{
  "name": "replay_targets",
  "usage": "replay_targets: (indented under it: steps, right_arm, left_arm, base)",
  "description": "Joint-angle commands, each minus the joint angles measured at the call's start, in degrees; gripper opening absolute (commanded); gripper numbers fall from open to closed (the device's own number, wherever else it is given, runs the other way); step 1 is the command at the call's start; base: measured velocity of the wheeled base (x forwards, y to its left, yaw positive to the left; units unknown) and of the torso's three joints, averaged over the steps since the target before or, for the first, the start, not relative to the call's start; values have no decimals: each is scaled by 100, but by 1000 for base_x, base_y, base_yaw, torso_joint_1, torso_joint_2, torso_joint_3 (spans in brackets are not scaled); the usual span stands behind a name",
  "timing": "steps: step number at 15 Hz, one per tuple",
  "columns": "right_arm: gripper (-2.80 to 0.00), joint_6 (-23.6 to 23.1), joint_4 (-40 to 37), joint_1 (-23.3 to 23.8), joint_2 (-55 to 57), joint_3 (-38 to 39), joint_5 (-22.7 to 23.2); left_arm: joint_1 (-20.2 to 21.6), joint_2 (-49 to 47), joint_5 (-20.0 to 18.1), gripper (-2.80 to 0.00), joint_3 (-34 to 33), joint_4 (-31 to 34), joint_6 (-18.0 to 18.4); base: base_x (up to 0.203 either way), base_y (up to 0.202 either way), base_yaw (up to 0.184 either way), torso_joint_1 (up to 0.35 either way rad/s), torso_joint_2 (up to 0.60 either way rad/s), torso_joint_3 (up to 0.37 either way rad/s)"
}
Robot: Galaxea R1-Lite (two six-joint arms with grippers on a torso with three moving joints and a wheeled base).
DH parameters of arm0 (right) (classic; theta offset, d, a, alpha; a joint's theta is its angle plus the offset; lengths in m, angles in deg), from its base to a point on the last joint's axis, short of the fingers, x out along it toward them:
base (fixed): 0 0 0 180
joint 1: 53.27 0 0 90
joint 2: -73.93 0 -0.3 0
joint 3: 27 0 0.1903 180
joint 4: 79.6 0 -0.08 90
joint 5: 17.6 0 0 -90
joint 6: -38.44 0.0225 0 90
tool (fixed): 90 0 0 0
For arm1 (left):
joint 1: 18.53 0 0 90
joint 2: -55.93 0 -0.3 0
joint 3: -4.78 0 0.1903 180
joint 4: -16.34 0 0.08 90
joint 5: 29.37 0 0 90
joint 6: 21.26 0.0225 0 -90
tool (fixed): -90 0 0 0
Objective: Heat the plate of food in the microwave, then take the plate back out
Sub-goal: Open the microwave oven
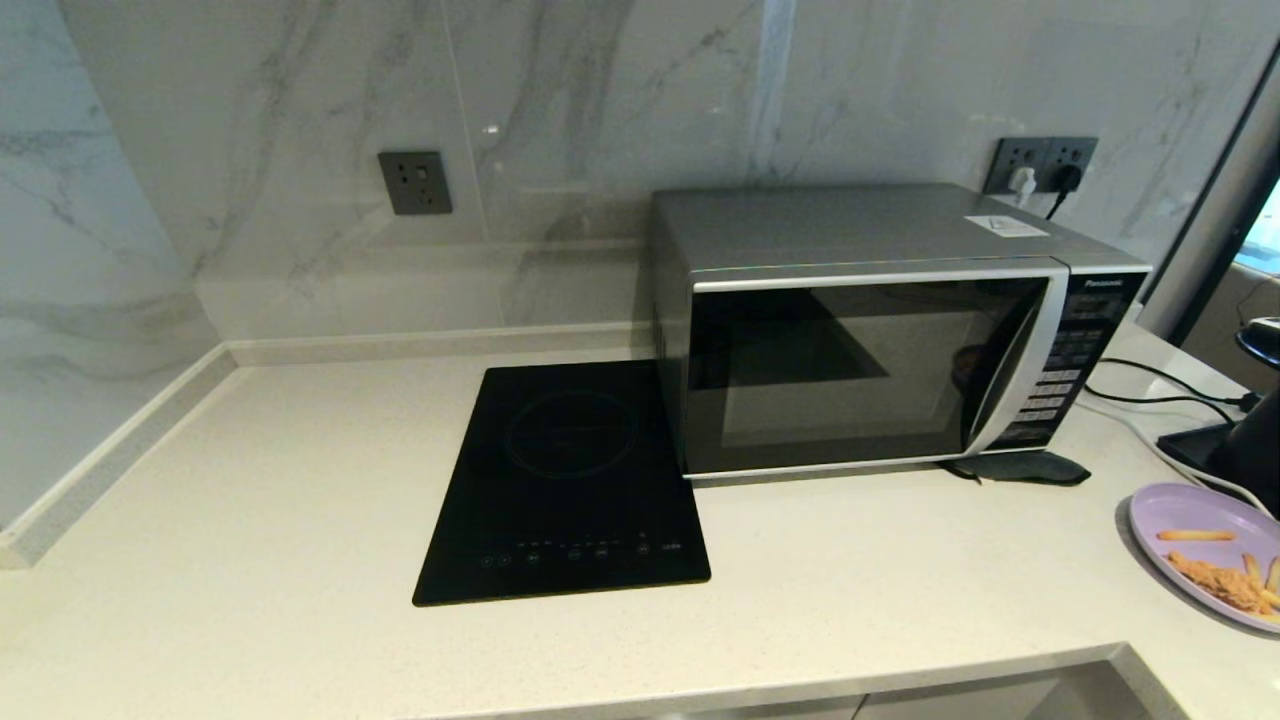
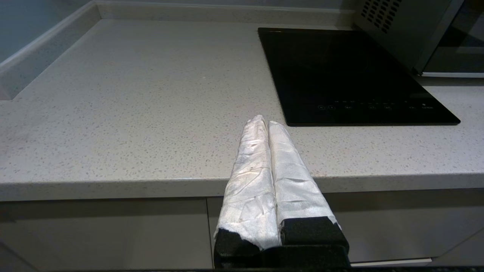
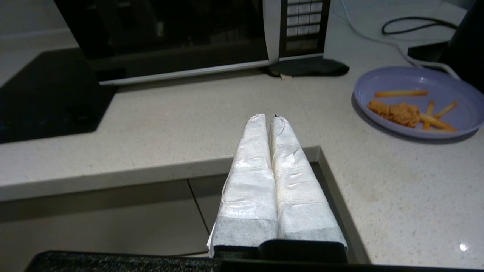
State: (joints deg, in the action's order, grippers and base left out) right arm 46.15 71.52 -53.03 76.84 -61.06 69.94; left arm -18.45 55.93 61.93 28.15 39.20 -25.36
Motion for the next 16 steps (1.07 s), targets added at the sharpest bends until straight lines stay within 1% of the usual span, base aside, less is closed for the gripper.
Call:
replay_targets:
  steps: [1, 2, 3, 5, 6, 8, 9, 11, 13, 14, 16]
  right_arm:
    - [-280, 98, -248, 0, 1078, -970, 29]
    - [-280, 136, -308, 6, 1591, -1365, -6]
    - [-280, 154, -346, 14, 2104, -1749, -137]
    - [-280, 75, -382, 26, 3133, -2490, -704]
    - [-280, -55, -385, 30, 3593, -2811, -998]
    - [-280, -336, -224, 29, 4368, -3258, -1387]
    - [0, -436, 6, 29, 4764, -3363, -1576]
    - [0, -550, 549, 12, 5563, -3476, -2004]
    - [0, -605, 1048, -73, 6361, -3562, -2320]
    - [0, -615, 1221, -190, 6767, -3642, -2654]
    - [0, -616, 1472, -520, 7544, -3872, -3543]
  left_arm:
    - [1, -9, 3, -280, 0, -1, -3]
    - [1, -9, 3, -280, 0, -1, -3]
    - [1, -9, 3, -280, 0, -1, -3]
    - [1, -9, 3, -280, 0, -1, -3]
    - [1, -9, 3, -280, 0, -1, -3]
    - [1, -9, 3, -280, 0, -1, -3]
    - [1, -9, 3, -280, 0, -1, -3]
    - [1, -9, 3, -280, 0, -1, -3]
    - [1, -9, 3, -280, 0, -1, -3]
    - [1, -9, 3, -280, 0, -1, -3]
    - [1, -9, 3, -280, 0, -1, -3]
  base:
    - [0, 0, 0, 0, 0, 0]
    - [0, 0, 0, 0, 0, 0]
    - [0, 0, 0, 0, 0, 0]
    - [0, 0, 0, 0, 0, 0]
    - [0, 0, 0, 0, 0, 0]
    - [0, 0, 0, 0, 0, 0]
    - [0, 0, 0, 0, 0, 0]
    - [0, 0, 0, 0, 0, 0]
    - [0, 0, 0, 0, 0, 0]
    - [0, 0, 0, 0, 0, 0]
    - [0, 0, 0, 0, 0, 0]
